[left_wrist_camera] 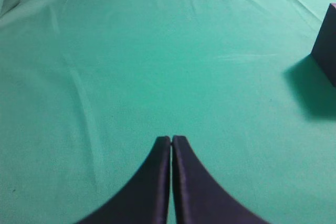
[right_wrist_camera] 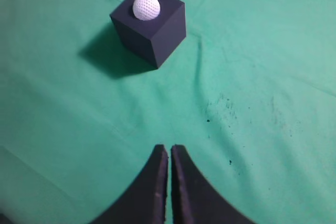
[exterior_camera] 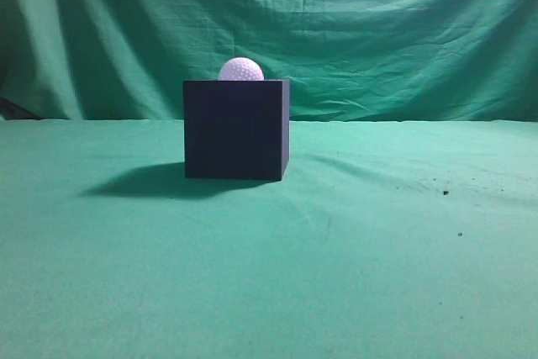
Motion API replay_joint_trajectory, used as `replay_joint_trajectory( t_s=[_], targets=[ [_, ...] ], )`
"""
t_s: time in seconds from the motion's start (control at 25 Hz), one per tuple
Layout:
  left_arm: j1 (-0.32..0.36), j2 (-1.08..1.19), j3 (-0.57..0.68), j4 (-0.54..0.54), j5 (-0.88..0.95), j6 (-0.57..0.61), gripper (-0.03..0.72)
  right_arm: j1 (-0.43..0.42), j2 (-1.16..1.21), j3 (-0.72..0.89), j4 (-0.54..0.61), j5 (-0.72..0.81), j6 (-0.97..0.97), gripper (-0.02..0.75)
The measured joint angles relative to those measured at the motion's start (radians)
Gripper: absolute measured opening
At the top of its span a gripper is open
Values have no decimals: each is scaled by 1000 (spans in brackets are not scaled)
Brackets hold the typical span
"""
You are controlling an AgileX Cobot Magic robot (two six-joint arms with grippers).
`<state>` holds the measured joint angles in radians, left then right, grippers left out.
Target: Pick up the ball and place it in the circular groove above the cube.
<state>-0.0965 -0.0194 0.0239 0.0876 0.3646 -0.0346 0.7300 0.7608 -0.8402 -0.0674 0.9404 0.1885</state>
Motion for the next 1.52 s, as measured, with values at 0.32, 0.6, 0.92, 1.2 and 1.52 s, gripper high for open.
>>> replay_joint_trajectory(
  t_s=[0.32,0.6,0.92,1.2,1.52],
  targets=[
    [0,0,0,0,0,0,0,0,-218,69,-14,38,-2,0],
    [0,0,0,0,0,0,0,-10,-252,182,-27,-32,-87,0],
    [0,0,0,0,0,0,0,-274,-446,456,-16,-409,-116,0],
    [0,0,0,0,0,0,0,-518,-660,669,-16,-528,-116,0],
    [0,0,0,0,0,0,0,-646,-771,853,59,-562,-116,0]
  ],
)
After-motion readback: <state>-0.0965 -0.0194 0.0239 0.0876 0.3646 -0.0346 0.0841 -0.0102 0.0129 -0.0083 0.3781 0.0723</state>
